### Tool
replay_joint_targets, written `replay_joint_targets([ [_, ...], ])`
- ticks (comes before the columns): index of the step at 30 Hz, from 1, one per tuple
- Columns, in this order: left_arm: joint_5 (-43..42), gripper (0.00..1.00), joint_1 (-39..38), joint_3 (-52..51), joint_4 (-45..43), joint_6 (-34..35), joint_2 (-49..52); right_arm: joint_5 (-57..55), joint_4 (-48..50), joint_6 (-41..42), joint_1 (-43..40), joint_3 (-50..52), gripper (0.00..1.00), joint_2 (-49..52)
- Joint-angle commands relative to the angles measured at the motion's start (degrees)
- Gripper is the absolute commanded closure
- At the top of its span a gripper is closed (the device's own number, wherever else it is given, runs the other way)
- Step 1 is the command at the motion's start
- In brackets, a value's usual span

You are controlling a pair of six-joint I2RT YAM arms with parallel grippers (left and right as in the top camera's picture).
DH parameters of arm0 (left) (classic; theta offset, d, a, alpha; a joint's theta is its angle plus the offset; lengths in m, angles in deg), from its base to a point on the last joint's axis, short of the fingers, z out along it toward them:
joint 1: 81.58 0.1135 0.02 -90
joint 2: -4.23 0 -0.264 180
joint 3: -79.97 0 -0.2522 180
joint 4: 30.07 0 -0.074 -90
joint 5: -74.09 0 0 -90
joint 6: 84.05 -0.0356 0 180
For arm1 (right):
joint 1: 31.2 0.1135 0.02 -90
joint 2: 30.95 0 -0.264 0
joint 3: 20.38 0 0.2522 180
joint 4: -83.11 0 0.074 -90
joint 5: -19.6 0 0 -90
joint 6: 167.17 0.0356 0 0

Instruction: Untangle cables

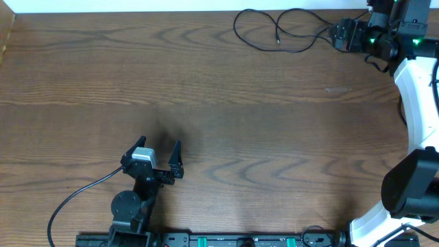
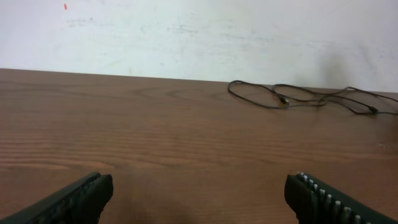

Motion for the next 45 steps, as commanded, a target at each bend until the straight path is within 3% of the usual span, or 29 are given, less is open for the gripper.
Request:
replay_joint_targets([
  [1, -1.2, 0.07, 0.3, -0.5, 2.6, -0.7, -0.4, -0.1, 0.0, -0.8, 0.2, -0.1, 0.01, 0.1],
  [26, -1.2, 0.07, 0.3, -0.5, 2.6, -0.7, -0.4, -0.9, -0.7, -1.0, 1.6, -0.1, 0.01, -0.2],
  [38, -1.2, 0.07, 0.3, -0.5, 2.6, -0.7, -0.4, -18.1, 0.3, -1.0, 11.3, -0.1, 0.01, -3.8],
  [45, -1.2, 0.07, 0.3, -0.5, 2.6, -0.7, -0.4, -20.2, 2.5, -1.0, 15.1, 1.1, 0.01, -5.0],
])
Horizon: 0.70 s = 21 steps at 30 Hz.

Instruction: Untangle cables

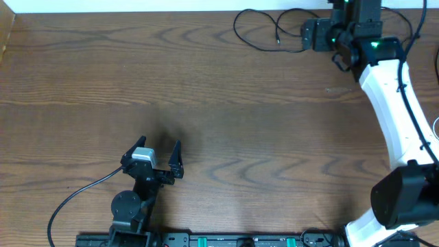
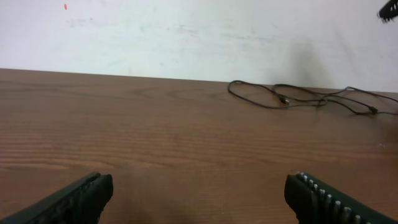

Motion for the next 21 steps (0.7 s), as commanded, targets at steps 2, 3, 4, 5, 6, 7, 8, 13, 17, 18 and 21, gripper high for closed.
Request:
replay_joint_targets([
  [2, -1.2, 0.07, 0.3, -0.5, 2.6, -0.7, -0.3, -3.0, 1.0, -0.5, 1.7, 1.9, 0.01, -2.5],
  [3, -1.2, 0.07, 0.3, -0.5, 2.6, -0.7, -0.3, -3.0, 1.1, -0.5, 2.0, 2.3, 0.01, -2.9],
  [4, -1.2, 0.07, 0.3, -0.5, 2.6, -0.7, -0.3, -3.0, 1.2, -0.5, 2.2, 2.9, 0.01, -3.2],
  [5, -1.2, 0.07, 0.3, -0.5, 2.6, -0.7, -0.3, -3.0, 1.4, -0.5, 2.3, 3.8, 0.01, -3.8],
  [6, -1.2, 0.07, 0.3, -0.5, 2.6, -0.7, -0.3, -3.0, 1.9, -0.5, 2.3, 5.0, 0.01, -4.6],
  [7, -1.2, 0.07, 0.3, -0.5, 2.6, -0.7, -0.3, -3.0, 2.6, -0.1, 2.3, 6.2, 0.01, -5.2],
  [8, -1.2, 0.07, 0.3, -0.5, 2.6, -0.7, -0.3, -3.0, 3.6, 0.5, 2.3, 7.6, 0.01, -5.9],
  [13, -1.2, 0.07, 0.3, -0.5, 2.6, -0.7, -0.3, -2.8, 11.2, 1.2, 2.6, 16.7, 0.01, -11.1],
  [17, -1.2, 0.07, 0.3, -0.5, 2.6, -0.7, -0.3, -2.8, 22.1, 1.2, 3.2, 26.0, 0.01, -15.6],
  [18, -1.2, 0.07, 0.3, -0.5, 2.6, -0.7, -0.3, -2.8, 25.3, 1.2, 3.5, 28.7, 0.01, -16.8],
  [21, -1.2, 0.07, 0.3, -0.5, 2.6, -0.7, -0.3, -2.8, 36.2, 1.2, 4.3, 38.4, 0.01, -20.8],
])
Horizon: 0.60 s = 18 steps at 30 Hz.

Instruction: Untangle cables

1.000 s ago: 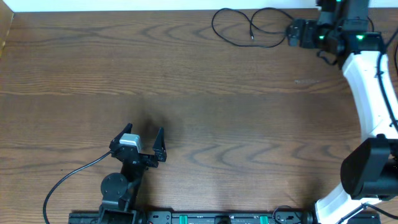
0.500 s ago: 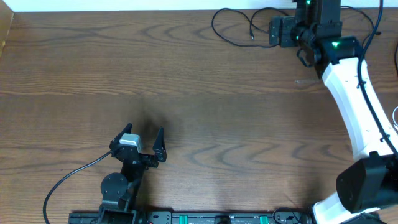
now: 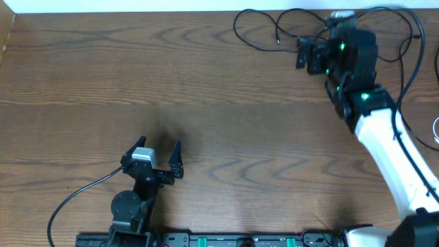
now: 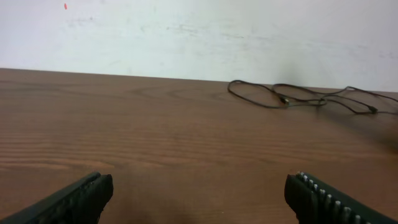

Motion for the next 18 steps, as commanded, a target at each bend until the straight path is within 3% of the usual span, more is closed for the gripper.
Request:
replay_joint_targets([
  [1, -1.2, 0.07, 0.3, -0.7, 2.4, -0.7, -0.3, -0.3, 7.4, 0.5, 1.3, 9.1, 0.01, -4.4],
  [3, -1.2, 0.07, 0.3, -0.7, 2.4, -0.7, -0.3, -0.3, 14.8, 0.5, 1.3, 16.1, 0.01, -7.3],
  [18, -1.2, 0.07, 0.3, -0.7, 2.4, -0.7, -0.3, -0.3, 39.0, 2.9, 1.3, 47.6, 0.01, -23.0],
])
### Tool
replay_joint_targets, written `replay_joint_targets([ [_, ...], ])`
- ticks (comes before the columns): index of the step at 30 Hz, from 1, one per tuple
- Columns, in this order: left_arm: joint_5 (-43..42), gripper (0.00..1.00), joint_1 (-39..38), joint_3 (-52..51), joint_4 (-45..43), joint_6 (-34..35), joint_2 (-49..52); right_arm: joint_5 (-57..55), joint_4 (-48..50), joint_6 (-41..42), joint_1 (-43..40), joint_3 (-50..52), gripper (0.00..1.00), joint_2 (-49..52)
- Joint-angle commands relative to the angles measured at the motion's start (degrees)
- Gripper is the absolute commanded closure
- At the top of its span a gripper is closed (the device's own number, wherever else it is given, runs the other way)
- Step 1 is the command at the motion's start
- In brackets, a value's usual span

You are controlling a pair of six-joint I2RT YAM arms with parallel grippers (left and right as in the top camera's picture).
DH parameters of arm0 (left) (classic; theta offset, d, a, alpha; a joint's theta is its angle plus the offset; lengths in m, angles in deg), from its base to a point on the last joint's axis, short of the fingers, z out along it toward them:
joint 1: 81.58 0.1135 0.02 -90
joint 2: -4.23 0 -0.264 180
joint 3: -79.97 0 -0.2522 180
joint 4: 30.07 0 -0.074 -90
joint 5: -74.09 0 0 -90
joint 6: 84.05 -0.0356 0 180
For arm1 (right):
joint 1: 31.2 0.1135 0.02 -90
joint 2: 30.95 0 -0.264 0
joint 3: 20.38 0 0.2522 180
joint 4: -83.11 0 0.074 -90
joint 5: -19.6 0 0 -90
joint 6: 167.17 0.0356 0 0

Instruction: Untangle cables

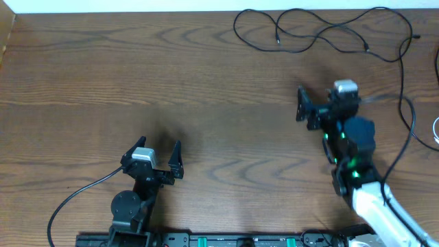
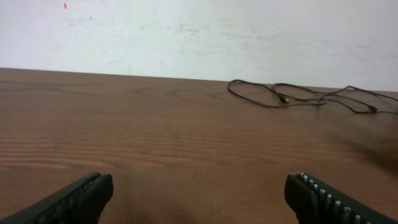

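Observation:
A thin black cable (image 1: 299, 49) lies in loose crossing loops along the table's far edge, right of centre; it also shows as the cable (image 2: 311, 102) far ahead in the left wrist view. My right gripper (image 1: 302, 108) hangs over bare wood well in front of the loops. It points left, its fingers look apart, and it holds nothing. My left gripper (image 1: 156, 152) sits near the front left, wide open and empty. Its two fingertips (image 2: 81, 194) frame bare table, far from the cable.
A white wall (image 2: 186, 31) rises behind the table's far edge. A grey lead (image 1: 72, 202) runs from the left arm's base to the front left corner. The right arm's own black lead (image 1: 409, 120) trails at the right edge. A mounting rail (image 1: 226, 240) lines the front.
My right gripper has moved from beside the cable loops at the far edge to a spot well nearer the front, over bare wood. The whole cable now shows uncovered. The left arm has not moved.
My right gripper was at the cable's right end at the far right corner. Then it stood further left along the far edge, then just in front of the loops. Now it is pulled back towards its base. The left gripper stayed open and still throughout.

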Motion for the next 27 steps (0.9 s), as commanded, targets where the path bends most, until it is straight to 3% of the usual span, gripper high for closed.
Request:
replay_joint_targets([
  [1, -1.2, 0.07, 0.3, -0.8, 2.3, -0.7, -0.4, -0.3, 4.2, 0.8, 0.3, 6.9, 0.01, -4.9],
  [10, -1.2, 0.07, 0.3, -0.8, 2.3, -0.7, -0.4, -1.6, 8.8, 0.8, 0.2, 19.9, 0.01, -16.1],
  [27, -1.2, 0.07, 0.3, -0.8, 2.3, -0.7, -0.4, -2.9, -17.1, -0.6, 0.1, 20.4, 0.01, -36.1],
])
